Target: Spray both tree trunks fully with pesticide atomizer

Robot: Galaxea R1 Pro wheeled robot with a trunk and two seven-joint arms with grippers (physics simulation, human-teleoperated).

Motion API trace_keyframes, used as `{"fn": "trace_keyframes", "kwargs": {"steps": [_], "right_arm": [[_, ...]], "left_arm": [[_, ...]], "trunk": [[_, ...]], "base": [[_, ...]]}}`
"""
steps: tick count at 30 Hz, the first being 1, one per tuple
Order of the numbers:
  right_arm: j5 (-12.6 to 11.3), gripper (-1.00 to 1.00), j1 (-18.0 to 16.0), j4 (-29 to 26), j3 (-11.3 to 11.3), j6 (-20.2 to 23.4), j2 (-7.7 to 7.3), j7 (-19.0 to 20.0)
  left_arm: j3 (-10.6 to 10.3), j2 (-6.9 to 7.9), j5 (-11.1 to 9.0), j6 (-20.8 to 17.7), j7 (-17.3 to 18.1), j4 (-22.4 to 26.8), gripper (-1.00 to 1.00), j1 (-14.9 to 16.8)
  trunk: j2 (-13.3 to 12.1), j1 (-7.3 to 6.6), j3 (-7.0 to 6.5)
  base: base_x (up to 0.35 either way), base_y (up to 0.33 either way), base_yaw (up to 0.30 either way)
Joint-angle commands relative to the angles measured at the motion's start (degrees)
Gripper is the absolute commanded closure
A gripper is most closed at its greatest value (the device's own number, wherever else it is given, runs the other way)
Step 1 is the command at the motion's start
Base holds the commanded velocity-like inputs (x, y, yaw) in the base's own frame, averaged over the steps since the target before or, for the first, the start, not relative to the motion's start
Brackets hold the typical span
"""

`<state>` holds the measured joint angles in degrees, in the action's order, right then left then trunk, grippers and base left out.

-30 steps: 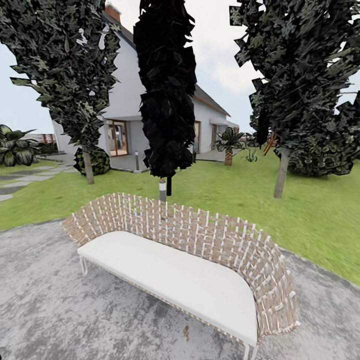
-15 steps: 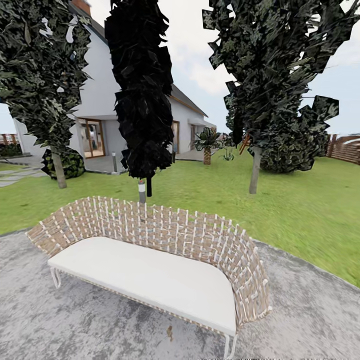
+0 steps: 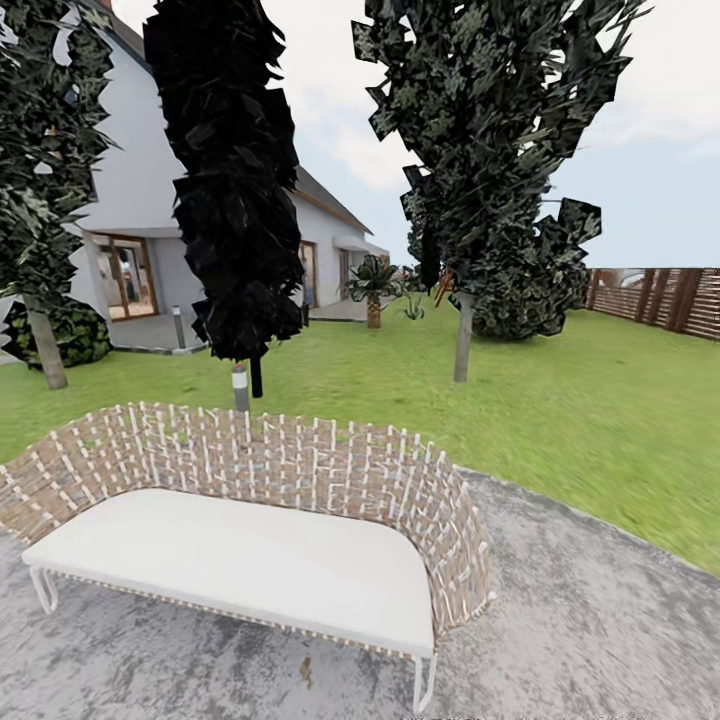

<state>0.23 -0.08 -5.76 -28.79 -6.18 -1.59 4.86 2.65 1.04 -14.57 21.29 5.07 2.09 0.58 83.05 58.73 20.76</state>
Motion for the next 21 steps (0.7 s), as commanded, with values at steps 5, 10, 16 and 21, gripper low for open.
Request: {"fn": "trace_keyframes", "kwargs": {"steps": [5,10,16,21], "right_arm": [[-0.03,-1.00,-0.01,-0.03,-0.43,-0.15,0.01,0.34],[-0.05,-1.00,-0.01,-0.04,-0.46,-0.15,0.01,0.33],[-0.08,-1.00,-0.01,-0.04,-0.47,-0.14,0.01,0.34],[-0.12,-1.00,-0.01,-0.04,-0.47,-0.14,0.01,0.33]], "left_arm": [[0.25,0.01,-0.45,0.10,0.55,-0.06,-1.00,0.03],[0.25,0.01,-0.45,0.11,0.54,-0.06,-1.00,0.03],[0.25,0.01,-0.45,0.11,0.55,-0.06,-1.00,0.03],[0.25,0.01,-0.45,0.13,0.54,-0.06,-1.00,0.03]], "trunk": [[0.03,0.00,0.06],[0.03,0.00,0.06],[0.03,0.00,0.06],[0.03,0.00,0.06]], "base": [[0.000,0.000,-0.285],[0.000,0.000,-0.285],[0.000,0.000,-0.285],[0.000,0.000,-0.285]]}}
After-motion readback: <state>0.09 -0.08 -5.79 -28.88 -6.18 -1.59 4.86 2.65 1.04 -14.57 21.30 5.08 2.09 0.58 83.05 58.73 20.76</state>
